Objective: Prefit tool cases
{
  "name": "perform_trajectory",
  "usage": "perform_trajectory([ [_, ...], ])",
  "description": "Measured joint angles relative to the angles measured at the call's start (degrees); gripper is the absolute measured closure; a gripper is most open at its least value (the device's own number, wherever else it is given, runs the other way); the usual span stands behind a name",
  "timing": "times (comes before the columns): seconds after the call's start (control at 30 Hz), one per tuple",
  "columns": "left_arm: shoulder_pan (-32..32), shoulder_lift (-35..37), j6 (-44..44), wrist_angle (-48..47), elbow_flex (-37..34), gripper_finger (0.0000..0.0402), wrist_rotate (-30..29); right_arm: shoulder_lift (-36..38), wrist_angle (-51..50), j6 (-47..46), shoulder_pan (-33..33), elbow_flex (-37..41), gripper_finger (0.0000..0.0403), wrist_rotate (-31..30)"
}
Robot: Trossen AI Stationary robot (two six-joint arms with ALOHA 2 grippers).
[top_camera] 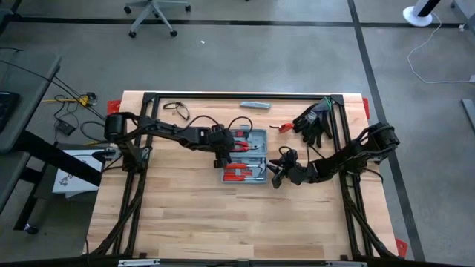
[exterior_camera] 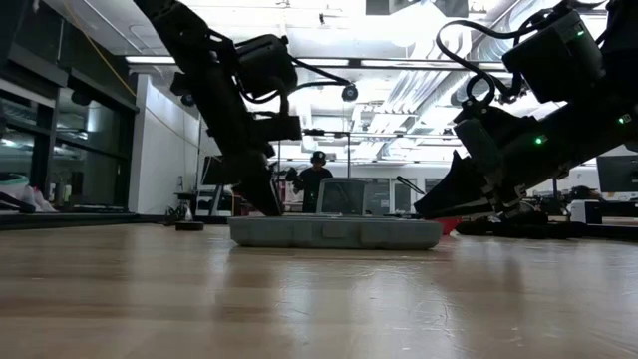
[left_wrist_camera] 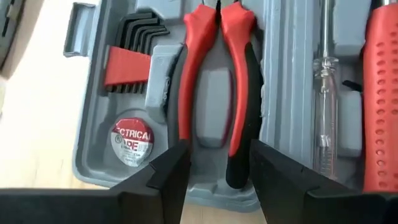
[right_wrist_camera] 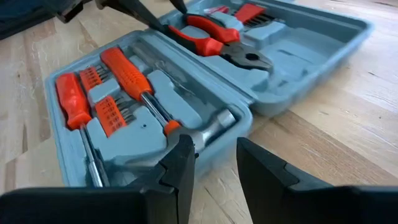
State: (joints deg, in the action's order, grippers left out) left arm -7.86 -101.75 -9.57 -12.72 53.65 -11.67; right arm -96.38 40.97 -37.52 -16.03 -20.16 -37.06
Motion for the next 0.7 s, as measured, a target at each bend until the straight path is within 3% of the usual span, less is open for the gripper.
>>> perform_trajectory([
  [0.17,0.0,-0.5,0.0,2.4,-0.1,0.0252,2.0,0.0,0.0,0.0,0.0,0.0,0.0291,0.0],
  [0.53,0.0,-0.5,-0.2,2.5,2.1,0.0255,0.6,0.0,0.0,0.0,0.0,0.0,0.0291,0.0],
  [0.7,0.2,-0.4,0.2,8.1,2.6,0.0255,1.9,0.0,0.0,0.0,0.0,0.0,0.0291,0.0],
])
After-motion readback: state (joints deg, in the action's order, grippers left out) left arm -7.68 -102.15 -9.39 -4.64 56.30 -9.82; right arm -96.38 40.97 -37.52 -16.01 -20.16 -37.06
